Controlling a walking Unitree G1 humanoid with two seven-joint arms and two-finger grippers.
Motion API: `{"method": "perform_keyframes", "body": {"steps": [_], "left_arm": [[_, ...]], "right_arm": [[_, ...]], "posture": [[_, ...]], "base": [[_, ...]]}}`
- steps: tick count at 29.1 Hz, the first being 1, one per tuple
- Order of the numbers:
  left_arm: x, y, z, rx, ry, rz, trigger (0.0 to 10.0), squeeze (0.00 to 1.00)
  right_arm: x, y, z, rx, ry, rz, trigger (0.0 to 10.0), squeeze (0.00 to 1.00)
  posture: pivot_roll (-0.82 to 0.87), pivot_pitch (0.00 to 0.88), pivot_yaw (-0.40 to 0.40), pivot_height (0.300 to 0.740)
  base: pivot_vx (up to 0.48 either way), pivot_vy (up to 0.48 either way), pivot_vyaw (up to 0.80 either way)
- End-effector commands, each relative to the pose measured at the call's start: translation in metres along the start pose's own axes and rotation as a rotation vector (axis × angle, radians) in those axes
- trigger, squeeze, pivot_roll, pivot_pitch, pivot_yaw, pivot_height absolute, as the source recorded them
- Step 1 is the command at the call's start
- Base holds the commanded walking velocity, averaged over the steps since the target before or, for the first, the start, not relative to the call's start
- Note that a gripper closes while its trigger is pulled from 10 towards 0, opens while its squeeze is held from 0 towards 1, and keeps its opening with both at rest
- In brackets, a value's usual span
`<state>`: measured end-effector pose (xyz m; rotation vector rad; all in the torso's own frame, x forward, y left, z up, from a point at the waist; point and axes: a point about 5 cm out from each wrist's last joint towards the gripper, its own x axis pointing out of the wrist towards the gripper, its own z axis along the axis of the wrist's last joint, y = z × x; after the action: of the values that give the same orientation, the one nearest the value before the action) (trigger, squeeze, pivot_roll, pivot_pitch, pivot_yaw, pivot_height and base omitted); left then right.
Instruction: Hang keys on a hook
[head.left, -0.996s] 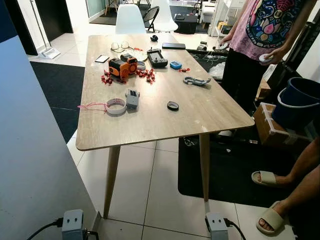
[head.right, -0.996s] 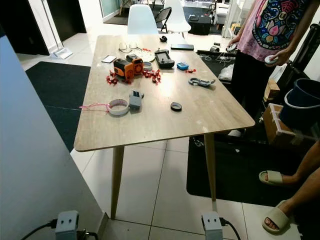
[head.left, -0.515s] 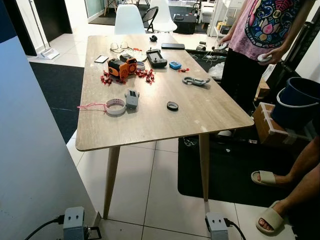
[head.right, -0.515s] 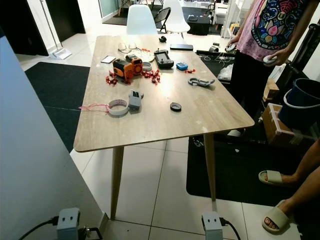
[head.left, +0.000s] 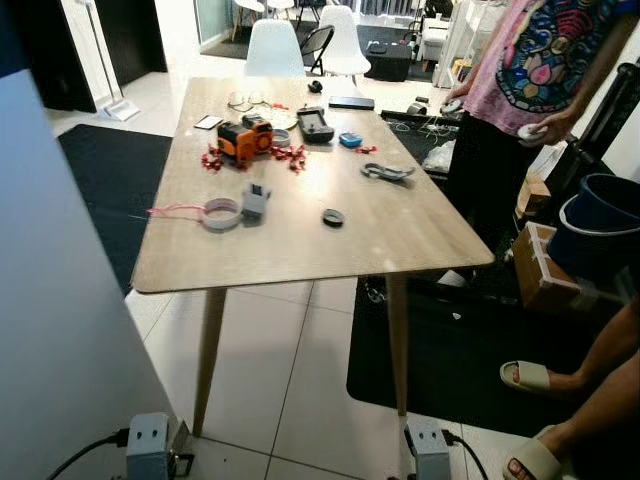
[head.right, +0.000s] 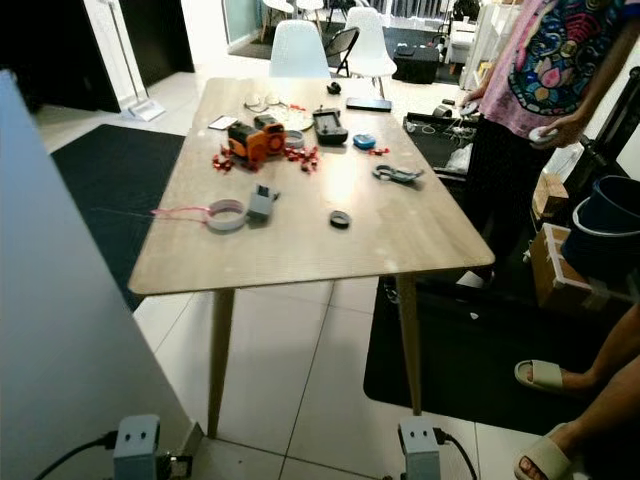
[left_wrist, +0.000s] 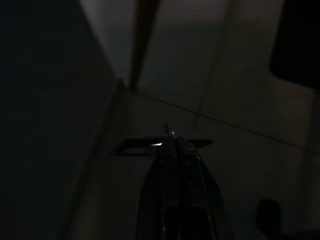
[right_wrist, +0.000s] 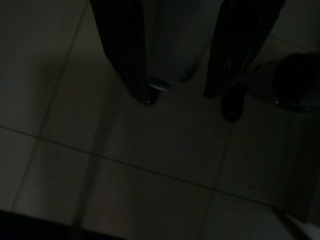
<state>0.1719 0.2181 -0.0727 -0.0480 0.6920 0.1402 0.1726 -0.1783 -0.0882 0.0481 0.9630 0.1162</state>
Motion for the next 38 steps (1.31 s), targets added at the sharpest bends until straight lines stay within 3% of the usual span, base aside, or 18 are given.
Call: {"method": "perform_keyframes", "body": {"steps": [1,19,26,38], "left_arm": [[0.0,0.002,-0.001,-0.006,0.009,0.019,10.0,0.0],[0.006,-0.007,0.013,0.041,-0.03,-0.029,10.0,0.0],[0.007,-0.009,0.014,0.057,-0.031,-0.037,10.0,0.0],[0.007,-0.007,0.014,0.049,-0.026,-0.021,10.0,0.0]], "right_arm": [[0.001,0.003,0.003,0.001,-0.005,0.005,10.0,0.0],[0.001,0.002,0.001,0.006,-0.002,-0.001,10.0,0.0],[0.001,0.002,0.001,0.005,-0.003,0.0,10.0,0.0],[0.001,0.001,0.001,0.005,-0.008,-0.012,10.0,0.0]], "posture": [[0.06,0.038,-0.006,0.74],[0.06,0.041,-0.001,0.74],[0.06,0.043,0.0,0.74],[0.06,0.038,0.004,0.74]], "base": [[0.0,0.0,0.0],[0.0,0.0,0.0],[0.0,-0.464,0.0],[0.0,0.0,0.0]]}}
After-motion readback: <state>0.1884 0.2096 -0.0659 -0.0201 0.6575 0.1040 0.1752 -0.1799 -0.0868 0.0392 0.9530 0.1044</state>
